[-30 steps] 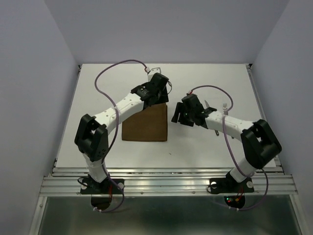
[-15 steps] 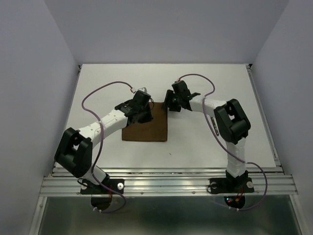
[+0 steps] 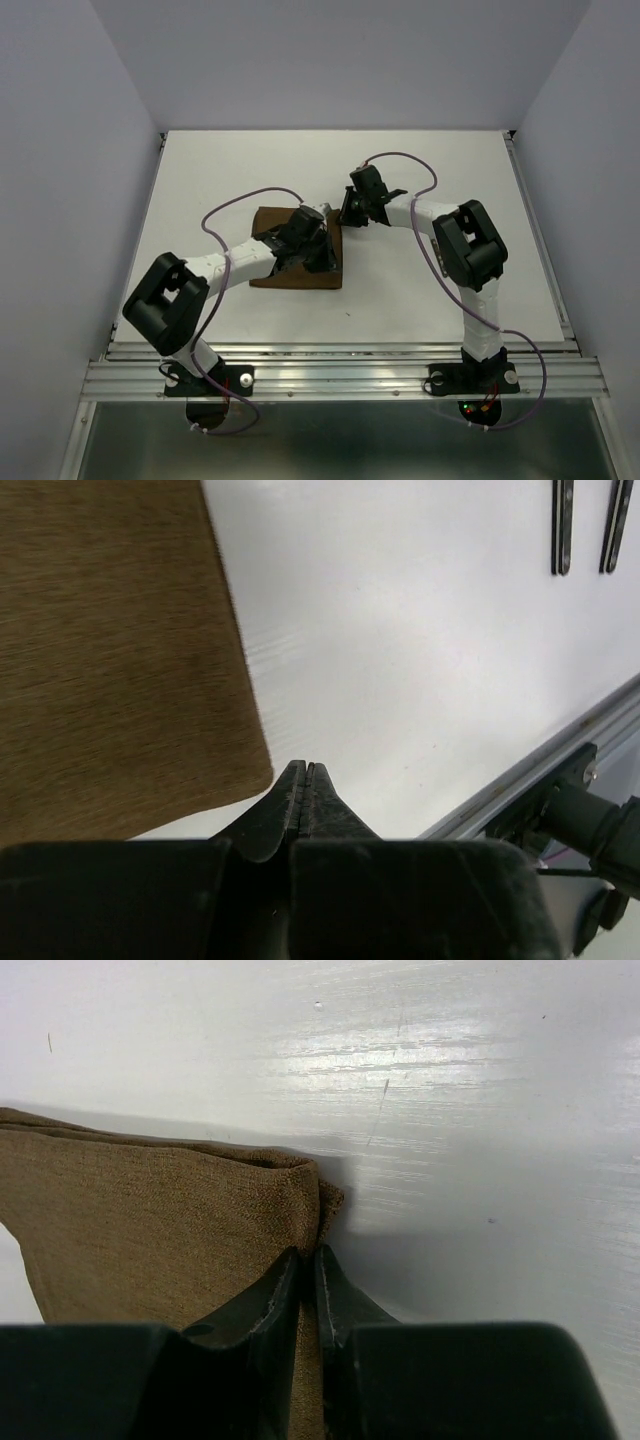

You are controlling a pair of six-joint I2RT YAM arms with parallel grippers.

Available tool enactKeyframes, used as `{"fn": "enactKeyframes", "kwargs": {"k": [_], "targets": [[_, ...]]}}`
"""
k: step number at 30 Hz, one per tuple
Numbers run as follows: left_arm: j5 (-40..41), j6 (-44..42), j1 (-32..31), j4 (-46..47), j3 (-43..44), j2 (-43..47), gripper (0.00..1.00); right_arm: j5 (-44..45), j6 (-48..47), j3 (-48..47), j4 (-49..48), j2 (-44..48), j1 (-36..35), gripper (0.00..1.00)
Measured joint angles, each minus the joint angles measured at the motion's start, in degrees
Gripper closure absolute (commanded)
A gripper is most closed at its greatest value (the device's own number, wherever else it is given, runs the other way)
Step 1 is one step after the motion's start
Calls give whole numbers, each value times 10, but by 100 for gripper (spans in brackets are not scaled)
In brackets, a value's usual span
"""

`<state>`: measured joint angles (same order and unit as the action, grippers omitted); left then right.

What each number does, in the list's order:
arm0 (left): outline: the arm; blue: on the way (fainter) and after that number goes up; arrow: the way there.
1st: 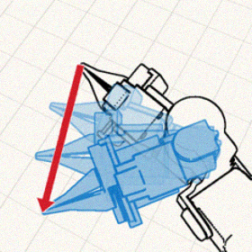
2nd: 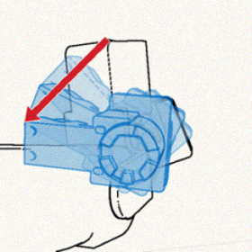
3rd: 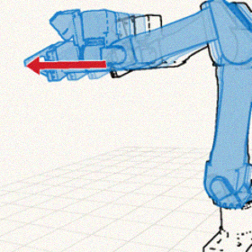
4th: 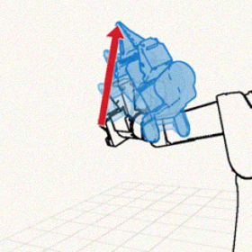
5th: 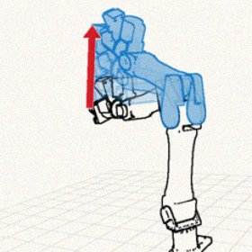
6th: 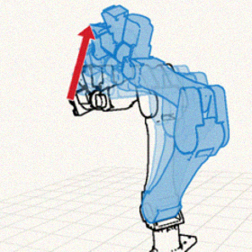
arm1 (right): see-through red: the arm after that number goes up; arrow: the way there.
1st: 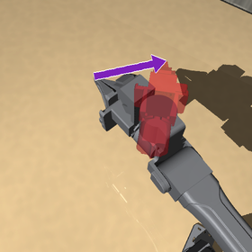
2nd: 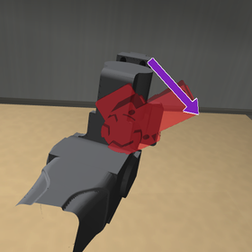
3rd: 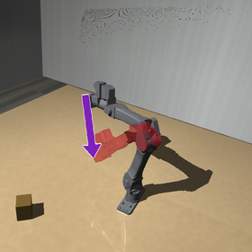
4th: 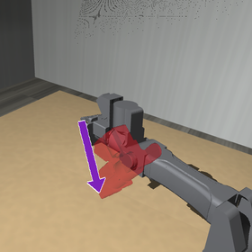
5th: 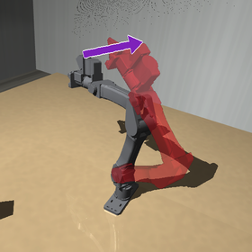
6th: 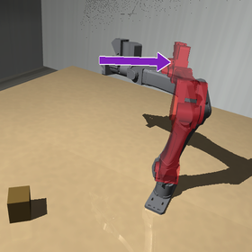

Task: Fold the napkin into a case and place the utensils inside
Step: Move the lower triangle-folded napkin to the center of the board.

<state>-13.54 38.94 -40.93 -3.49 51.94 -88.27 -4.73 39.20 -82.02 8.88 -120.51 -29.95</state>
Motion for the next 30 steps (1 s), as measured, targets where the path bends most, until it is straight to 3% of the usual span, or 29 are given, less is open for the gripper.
{"fn": "enactKeyframes", "kwargs": {"k": [17, 30], "targets": [[-40, 1, -21, 82, -15, -113, 100, 2, -3, 4, -2, 0, 0, 83], [-19, -16, -21, 66, -15, -42, 100, 4, -5, 10, -9, 1, 3, 83]]}}
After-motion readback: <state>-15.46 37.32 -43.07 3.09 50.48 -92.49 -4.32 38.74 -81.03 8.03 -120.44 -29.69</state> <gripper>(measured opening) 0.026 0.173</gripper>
